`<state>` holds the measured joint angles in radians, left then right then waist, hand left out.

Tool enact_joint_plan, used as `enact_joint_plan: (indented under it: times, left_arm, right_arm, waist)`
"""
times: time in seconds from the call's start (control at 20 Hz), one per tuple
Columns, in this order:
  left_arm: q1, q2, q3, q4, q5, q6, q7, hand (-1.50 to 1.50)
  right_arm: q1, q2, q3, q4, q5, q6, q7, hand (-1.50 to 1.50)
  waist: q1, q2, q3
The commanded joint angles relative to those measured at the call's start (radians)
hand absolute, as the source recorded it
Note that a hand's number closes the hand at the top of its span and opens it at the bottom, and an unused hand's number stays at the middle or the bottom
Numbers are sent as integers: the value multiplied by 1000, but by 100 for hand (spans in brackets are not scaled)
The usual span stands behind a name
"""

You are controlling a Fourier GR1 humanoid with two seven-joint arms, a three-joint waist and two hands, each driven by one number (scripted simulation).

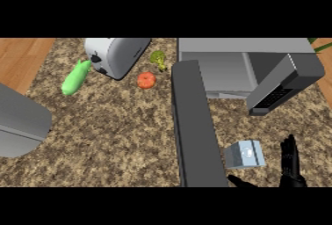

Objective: Pick up the milk, place it into the microwave and close the microwave

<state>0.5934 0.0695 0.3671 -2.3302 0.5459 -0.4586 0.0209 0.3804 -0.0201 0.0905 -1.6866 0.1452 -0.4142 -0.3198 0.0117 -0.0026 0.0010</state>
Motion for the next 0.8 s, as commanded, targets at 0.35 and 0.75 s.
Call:
enact_joint_plan:
  times: [0.35, 0.75]
  left_arm:
    - [60, -39, 17, -138, 129, -20, 44, -150]
    - [89, -4, 94, -134, 201, -68, 58, -150]
  right_arm:
    - [-129, -9, -115, 431, -54, 38, -283, -150]
    - [-259, -24, -186, 641, -114, 103, -415, -150]
  waist:
    - [1, 1, 0]
    - [1, 1, 0]
